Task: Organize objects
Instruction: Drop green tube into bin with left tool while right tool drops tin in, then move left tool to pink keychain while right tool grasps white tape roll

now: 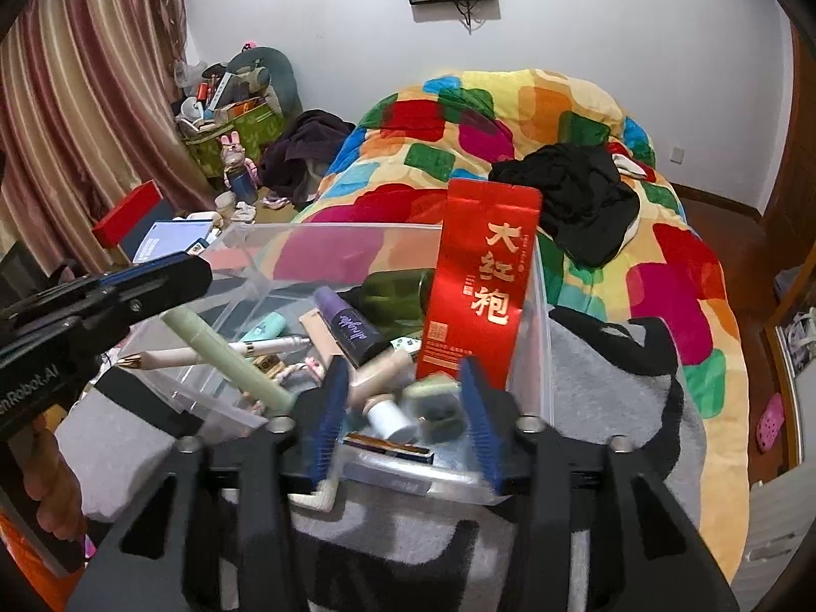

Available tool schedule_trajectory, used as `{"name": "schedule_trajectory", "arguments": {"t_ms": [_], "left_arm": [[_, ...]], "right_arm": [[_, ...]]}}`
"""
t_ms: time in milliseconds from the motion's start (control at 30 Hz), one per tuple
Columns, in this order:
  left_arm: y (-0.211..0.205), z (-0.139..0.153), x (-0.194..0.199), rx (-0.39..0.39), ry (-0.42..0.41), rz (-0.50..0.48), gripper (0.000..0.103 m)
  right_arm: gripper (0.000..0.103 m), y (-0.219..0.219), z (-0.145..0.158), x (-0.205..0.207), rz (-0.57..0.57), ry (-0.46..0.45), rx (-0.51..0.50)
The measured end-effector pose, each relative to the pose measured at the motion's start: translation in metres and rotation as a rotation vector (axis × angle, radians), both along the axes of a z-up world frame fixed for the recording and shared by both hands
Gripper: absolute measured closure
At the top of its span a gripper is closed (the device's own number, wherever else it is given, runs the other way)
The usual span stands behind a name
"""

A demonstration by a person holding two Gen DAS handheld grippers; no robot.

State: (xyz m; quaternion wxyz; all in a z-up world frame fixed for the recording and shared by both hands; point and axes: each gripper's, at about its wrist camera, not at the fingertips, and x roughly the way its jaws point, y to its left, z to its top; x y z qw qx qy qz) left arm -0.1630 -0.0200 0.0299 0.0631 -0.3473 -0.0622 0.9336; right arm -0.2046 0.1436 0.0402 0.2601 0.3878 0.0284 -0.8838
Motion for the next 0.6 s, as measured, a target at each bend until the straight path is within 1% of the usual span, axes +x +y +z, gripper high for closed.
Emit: {"name": "schedule_trajectory", "arguments": {"t_ms": [67,133,200,267,333,467,600], "left_arm": [[-0.001,0.003,0.005,0.008,0.005,-0.008,0.087],[0.000,0.008,0.016,0.002,0.022,-0.011,0.080],[0.001,0.012,0.024,-0.005,0.038,-0.008,0.068],[0.001,0.016,0.034,-0.012,0.058,-0.008,0.062],[0.000,0.017,0.043,-0.018,0.069,-0.009,0.059],[-0.002,0.014,0.061,-0.038,0.073,-0.008,0.050],[-0.006,0.000,0.076,-0.057,0.040,-0.009,0.049]], "right_arm": [[0.050,0.002,0.006,0.007,0.003,0.024,-0.003],[0.050,0.003,0.012,0.016,0.016,0.047,-0.005],[0.050,0.004,0.016,0.024,0.031,0.059,-0.012],[0.050,0.005,0.018,0.033,0.046,0.064,-0.020],[0.050,0.004,0.017,0.041,0.063,0.064,-0.022],[0.050,-0.001,0.007,0.053,0.094,0.043,-0.018],[0.050,-0.014,-0.010,0.058,0.113,0.012,0.021]]}}
